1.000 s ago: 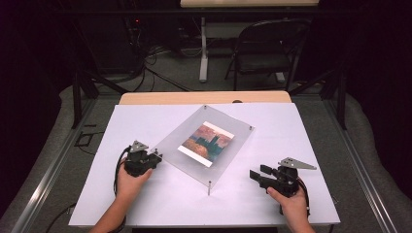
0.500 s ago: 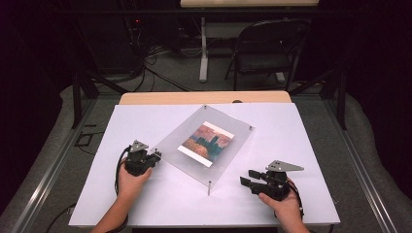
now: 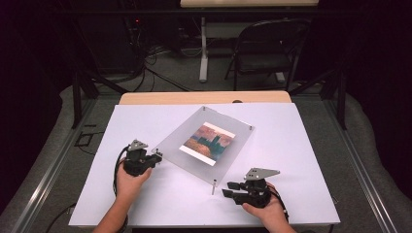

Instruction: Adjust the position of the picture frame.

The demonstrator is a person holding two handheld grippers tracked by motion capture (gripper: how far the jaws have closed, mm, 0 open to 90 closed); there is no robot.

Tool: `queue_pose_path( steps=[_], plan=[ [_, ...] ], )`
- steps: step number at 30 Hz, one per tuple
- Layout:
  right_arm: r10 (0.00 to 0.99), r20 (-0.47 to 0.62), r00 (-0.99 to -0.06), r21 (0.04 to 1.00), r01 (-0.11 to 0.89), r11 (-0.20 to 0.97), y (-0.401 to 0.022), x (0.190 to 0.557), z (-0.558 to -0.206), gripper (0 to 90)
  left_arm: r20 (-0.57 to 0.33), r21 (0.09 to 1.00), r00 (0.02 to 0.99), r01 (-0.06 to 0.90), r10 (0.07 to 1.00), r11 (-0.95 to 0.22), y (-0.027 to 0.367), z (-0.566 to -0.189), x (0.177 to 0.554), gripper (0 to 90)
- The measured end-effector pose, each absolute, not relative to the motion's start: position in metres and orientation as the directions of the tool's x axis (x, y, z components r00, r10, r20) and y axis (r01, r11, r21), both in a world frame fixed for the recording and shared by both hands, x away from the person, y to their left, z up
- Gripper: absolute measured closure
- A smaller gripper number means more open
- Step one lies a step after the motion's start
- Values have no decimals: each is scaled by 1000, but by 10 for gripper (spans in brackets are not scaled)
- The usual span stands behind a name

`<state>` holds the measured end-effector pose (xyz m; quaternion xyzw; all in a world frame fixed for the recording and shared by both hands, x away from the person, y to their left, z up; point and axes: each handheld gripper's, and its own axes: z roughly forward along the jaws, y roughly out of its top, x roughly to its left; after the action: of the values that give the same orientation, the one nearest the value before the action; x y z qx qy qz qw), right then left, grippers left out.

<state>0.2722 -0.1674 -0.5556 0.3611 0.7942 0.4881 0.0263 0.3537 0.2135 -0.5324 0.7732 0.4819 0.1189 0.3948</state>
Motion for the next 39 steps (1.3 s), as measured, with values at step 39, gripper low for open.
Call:
queue_pose_path(
  steps=[39],
  plan=[
    [623,286,-728,819,523,236,-166,277,-543,853,-209,748,601,607,771,-270,197,-521,311,857]
  ],
)
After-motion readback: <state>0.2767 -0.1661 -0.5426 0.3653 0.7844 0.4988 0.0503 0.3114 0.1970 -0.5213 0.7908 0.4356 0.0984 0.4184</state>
